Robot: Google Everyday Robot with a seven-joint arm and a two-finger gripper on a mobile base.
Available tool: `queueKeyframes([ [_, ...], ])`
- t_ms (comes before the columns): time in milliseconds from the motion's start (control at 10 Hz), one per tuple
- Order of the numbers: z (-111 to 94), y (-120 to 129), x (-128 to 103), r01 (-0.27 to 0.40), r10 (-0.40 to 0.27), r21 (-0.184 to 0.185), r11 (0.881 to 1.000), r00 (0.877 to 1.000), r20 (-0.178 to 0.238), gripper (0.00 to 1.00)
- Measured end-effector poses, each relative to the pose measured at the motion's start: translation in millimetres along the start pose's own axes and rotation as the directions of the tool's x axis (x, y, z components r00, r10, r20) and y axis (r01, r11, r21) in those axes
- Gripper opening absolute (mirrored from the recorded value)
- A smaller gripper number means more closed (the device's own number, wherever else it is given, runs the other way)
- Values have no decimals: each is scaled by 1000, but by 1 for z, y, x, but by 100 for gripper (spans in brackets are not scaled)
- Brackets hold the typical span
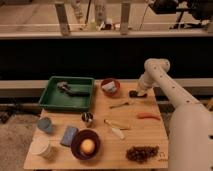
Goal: Place eraser in table surface
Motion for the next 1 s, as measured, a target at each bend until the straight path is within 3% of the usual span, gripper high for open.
queueKeyframes([
  [400,12,-5,16,-50,51,24,998,998,-33,80],
  [1000,38,-14,40,-125,127,28,992,991,-52,80],
])
